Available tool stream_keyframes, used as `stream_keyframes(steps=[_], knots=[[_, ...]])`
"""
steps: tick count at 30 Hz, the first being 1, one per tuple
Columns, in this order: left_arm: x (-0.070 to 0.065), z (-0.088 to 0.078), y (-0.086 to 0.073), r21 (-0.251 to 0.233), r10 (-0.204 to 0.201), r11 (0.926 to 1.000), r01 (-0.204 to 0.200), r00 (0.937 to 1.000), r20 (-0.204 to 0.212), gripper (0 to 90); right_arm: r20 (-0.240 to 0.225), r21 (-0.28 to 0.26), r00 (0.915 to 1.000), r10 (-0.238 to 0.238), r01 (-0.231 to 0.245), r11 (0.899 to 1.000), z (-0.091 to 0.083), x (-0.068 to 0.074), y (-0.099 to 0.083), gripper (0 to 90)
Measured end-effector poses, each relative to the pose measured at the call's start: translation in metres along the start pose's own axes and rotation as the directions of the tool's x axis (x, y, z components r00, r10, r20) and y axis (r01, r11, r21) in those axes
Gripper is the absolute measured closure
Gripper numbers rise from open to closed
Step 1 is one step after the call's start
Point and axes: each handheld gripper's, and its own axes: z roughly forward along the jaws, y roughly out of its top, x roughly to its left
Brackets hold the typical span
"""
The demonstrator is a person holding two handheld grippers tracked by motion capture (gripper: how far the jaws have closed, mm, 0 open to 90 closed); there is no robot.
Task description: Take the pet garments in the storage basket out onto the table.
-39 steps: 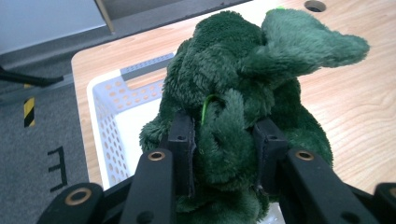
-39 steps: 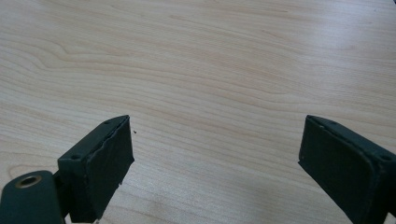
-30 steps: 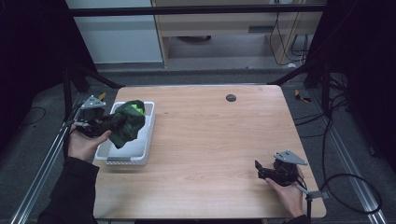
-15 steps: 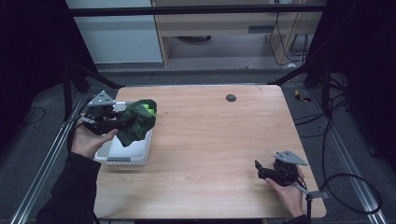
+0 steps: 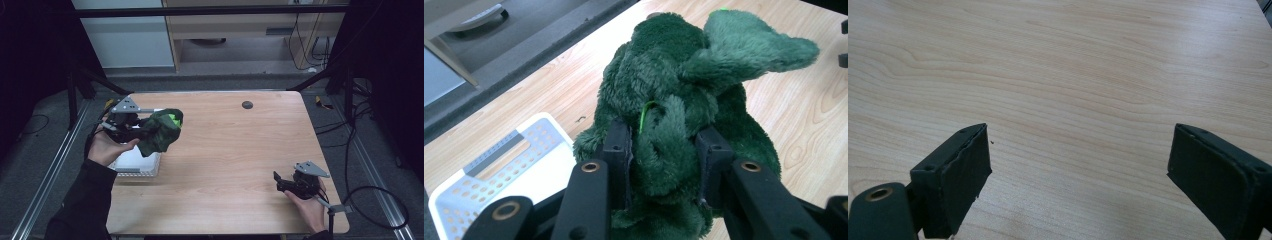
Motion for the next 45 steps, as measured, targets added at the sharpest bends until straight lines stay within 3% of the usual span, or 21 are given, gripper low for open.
stream_keyframes(steps=[8, 16, 30, 37, 45], knots=[[-0.009, 0.003, 0.007, 0.03, 0.05, 0.9982, -0.051, 0.9981, 0.035, 65.0, 0.002, -0.001, 1.0, -0.008, 0.008, 1.0, 0.001, 0.0, 0.0, 10.0], [-0.019, 0.017, 0.015, 0.058, 0.099, 0.9929, -0.104, 0.9916, 0.083, 65.1, 0.0, 0.001, 1.0, -0.003, 0.003, 1.0, 0.0, 0.0, 0.0, 10.1], [-0.032, 0.04, 0.024, 0.093, 0.14, 0.9837, -0.154, 0.9794, 0.146, 65.0, 0.003, -0.001, 0.9999, -0.014, 0.014, 1.0, 0.001, 0.0, 0.0, 10.2], [-0.039, 0.052, 0.029, 0.111, 0.163, 0.9767, -0.184, 0.9714, 0.172, 65.0, 0.0, -0.003, 0.9999, -0.01, 0.01, 1.0, 0.001, 0.0, 0.0, 10.2], [-0.049, 0.068, 0.036, 0.124, 0.205, 0.9641, -0.234, 0.9551, 0.214, 64.9, -0.001, -0.004, 1.0, -0.002, 0.002, 1.0, 0.0, -0.001, 0.0, 10.2]])
